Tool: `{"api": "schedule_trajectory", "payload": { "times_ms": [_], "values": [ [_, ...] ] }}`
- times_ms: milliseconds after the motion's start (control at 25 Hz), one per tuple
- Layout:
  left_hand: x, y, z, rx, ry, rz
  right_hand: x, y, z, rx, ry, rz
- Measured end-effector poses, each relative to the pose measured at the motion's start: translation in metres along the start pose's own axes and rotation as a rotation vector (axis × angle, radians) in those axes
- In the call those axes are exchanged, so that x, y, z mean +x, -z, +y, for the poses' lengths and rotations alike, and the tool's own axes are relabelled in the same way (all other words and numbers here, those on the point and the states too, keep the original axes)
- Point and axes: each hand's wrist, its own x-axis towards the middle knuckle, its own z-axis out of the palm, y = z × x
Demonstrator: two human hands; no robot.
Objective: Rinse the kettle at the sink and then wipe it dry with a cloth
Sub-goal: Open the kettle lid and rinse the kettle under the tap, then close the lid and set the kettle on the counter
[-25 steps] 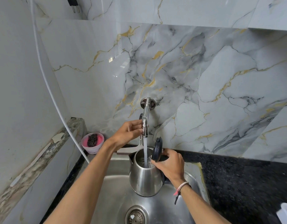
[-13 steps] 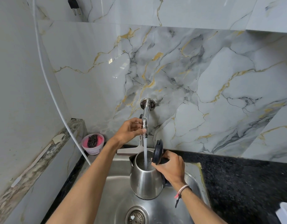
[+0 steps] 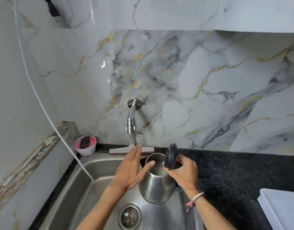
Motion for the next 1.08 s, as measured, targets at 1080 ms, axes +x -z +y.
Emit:
{"api": "schedule_trajectory", "payload": {
  "times_ms": [1080],
  "values": [
    [-0.039, -0.147, 0.224, 0.072, -0.049, -0.006, -0.01, 0.269, 0.185, 0.005, 0.174, -0.437]
  ]
}}
